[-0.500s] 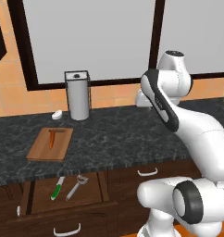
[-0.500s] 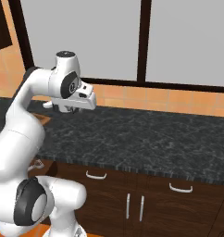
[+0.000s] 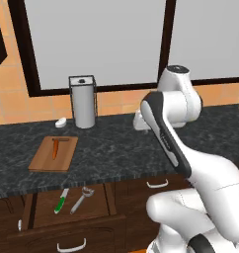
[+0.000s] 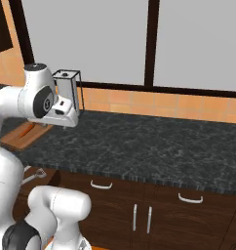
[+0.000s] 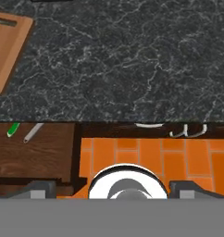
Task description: Place the appropriate cutting tool for cutting the carrot skin on the cutting board.
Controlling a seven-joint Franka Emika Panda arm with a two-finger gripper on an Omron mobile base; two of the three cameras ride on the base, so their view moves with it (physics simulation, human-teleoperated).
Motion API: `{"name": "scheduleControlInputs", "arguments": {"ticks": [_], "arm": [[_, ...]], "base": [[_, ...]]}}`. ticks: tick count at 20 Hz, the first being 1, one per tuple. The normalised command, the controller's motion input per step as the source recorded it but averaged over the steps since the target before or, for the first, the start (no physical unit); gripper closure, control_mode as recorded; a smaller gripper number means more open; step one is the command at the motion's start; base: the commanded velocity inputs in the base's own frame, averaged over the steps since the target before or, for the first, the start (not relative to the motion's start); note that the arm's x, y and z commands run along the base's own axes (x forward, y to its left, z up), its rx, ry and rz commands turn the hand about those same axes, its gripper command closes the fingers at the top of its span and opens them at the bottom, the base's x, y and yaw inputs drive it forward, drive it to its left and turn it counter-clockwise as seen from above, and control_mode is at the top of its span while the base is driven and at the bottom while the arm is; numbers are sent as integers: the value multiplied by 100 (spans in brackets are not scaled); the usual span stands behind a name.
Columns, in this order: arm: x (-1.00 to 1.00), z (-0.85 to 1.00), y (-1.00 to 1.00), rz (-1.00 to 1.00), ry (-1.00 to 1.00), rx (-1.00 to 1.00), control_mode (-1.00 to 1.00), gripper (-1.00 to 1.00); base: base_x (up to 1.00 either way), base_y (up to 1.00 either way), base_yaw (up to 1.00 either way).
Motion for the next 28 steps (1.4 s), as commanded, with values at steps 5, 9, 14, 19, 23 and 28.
{"name": "scheduleControlInputs", "arguments": {"ticks": [5,9,14,19,23,28], "arm": [[-72,-44,100,-1,9,-5,-100,-100],[-43,-49,100,-1,7,-11,-100,-100],[-9,-42,100,-2,2,0,-100,-100],[0,-35,98,-2,9,0,-100,-100],[4,-48,74,0,17,0,-100,-100],[12,-56,34,0,13,0,-100,-100]], "base": [[0,0,0],[0,0,0],[0,0,0],[0,0,0],[0,0,0],[0,0,0]]}}
